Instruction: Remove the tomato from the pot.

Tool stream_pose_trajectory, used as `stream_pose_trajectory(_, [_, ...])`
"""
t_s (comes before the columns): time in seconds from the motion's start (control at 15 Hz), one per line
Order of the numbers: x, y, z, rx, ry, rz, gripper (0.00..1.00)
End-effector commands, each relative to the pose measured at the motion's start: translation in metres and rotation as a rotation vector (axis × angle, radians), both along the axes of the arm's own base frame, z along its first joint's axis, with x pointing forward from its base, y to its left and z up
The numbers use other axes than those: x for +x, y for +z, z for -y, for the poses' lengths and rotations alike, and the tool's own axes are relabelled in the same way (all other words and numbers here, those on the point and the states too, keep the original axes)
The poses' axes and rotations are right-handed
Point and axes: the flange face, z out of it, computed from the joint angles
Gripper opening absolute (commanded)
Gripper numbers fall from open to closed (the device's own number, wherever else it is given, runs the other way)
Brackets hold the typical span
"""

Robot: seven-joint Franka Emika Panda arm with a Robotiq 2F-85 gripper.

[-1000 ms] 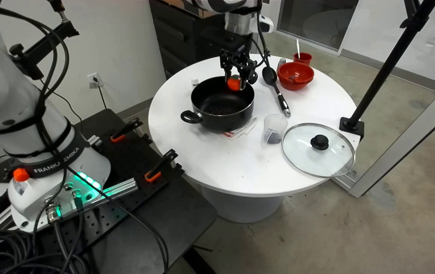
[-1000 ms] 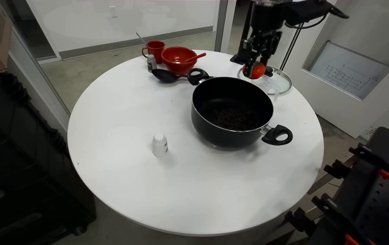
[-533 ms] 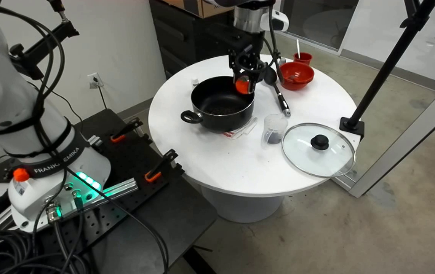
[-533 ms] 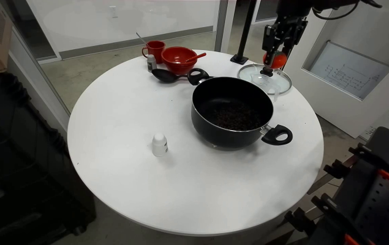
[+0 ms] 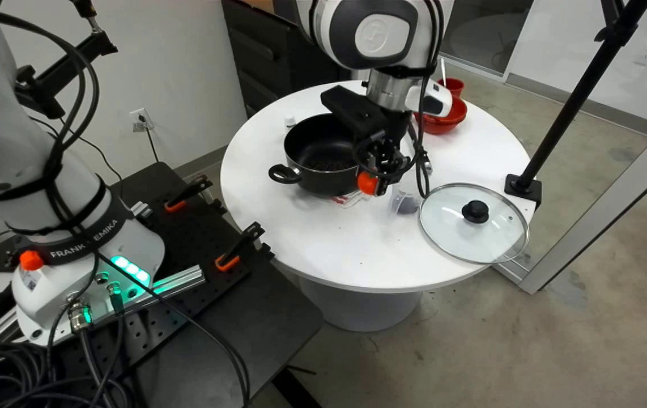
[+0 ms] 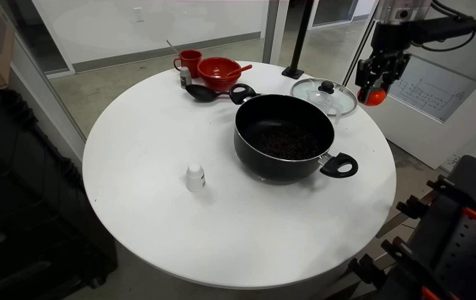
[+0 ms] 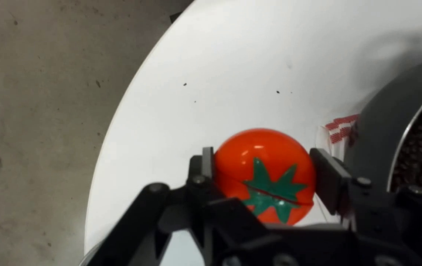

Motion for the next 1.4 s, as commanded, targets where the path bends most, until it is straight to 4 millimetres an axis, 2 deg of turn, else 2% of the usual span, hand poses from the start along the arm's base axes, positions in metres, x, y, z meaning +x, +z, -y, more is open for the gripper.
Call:
stream_pose_trajectory(0.0, [-0.007, -0.038, -0.001, 0.000, 0.005, -0.047, 0.39])
stream_pose_trajectory(0.53, [-0.006, -0.121, -0.006, -0.076, 0.069, -0.005, 0.39])
stream_pose_trajectory(0.73, [-0.008, -0.146, -0.007, -0.068, 0.081, -0.021, 0.39])
stream_pose_trajectory(0.93, [-0.009, -0.159, -0.007, -0.060, 0.086, -0.032, 0.39])
stream_pose_trajectory(1.07, [-0.006, -0.155, -0.006, -0.054, 0.086, -0.027, 0.39])
stream_pose_trajectory(1.13, [-0.006, -0.154, -0.006, -0.055, 0.085, -0.025, 0.89])
stream_pose_trajectory(1.2, [-0.006, -0.154, -0.006, -0.051, 0.086, -0.024, 0.90])
stream_pose_trajectory(1.33, [-0.008, -0.153, -0.007, -0.043, 0.091, -0.024, 0.99])
